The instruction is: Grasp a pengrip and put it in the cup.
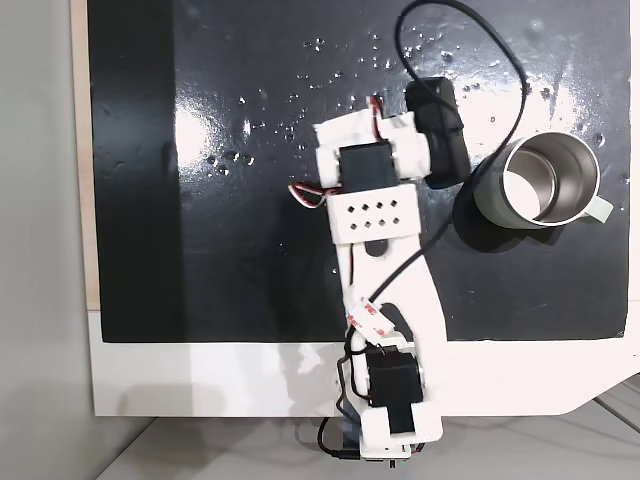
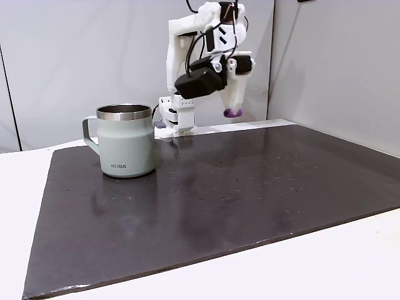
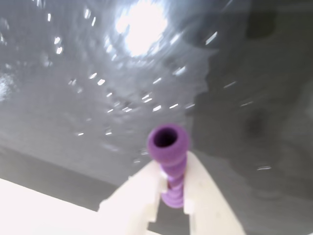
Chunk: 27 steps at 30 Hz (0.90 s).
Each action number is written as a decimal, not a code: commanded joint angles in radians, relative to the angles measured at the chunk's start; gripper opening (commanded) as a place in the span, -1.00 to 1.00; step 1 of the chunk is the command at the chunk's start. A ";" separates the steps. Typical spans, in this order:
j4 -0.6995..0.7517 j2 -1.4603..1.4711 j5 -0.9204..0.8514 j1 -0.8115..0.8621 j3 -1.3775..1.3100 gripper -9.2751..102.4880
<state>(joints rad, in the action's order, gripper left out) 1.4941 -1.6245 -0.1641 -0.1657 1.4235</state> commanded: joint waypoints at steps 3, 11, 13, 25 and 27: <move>0.078 -0.120 -0.196 0.204 -0.074 -0.84; 0.117 -0.160 -0.391 0.469 -0.198 -0.84; 0.118 -0.160 -0.423 0.520 -0.244 -0.84; 0.021 -0.169 -0.623 0.735 -0.279 -0.84; 0.009 -0.176 -0.638 0.749 -0.279 -0.84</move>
<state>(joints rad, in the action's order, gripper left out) 1.5447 -1.7257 -0.7731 0.5553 1.2272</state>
